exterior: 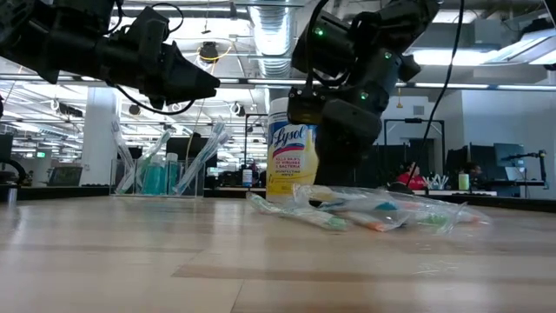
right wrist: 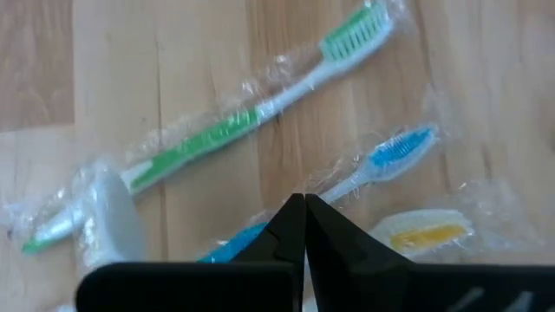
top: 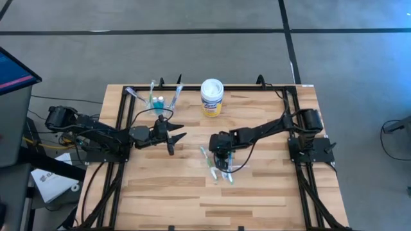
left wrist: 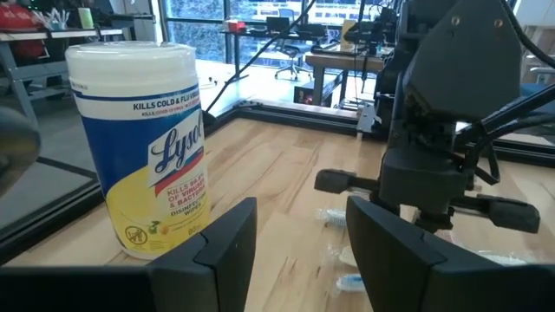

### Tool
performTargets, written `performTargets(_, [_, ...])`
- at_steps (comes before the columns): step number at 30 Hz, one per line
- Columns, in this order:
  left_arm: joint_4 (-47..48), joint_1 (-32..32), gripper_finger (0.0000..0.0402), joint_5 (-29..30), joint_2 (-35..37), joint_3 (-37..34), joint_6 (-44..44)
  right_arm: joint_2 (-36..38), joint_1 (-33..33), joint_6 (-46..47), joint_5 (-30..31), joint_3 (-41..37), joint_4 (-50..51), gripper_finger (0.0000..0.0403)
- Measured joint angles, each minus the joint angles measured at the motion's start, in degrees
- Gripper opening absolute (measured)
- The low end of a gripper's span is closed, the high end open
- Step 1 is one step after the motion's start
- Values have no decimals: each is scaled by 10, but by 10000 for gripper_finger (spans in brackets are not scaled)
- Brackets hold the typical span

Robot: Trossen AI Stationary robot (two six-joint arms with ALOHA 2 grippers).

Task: Pick & Place toothbrushing station
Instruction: Put the blue toothbrush into the transparent organizer

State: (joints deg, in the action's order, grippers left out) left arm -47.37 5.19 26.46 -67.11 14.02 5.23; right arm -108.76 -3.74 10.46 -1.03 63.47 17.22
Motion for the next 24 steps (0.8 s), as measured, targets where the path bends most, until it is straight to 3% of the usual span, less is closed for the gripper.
performTargets(19, [1, 0, 172, -1, 0, 0, 27, 8, -15, -49, 39, 61, 21, 0])
performTargets(24, [3, 0, 172, -45, 0, 0, 43, 8, -15, -71, 41, 80, 21, 0])
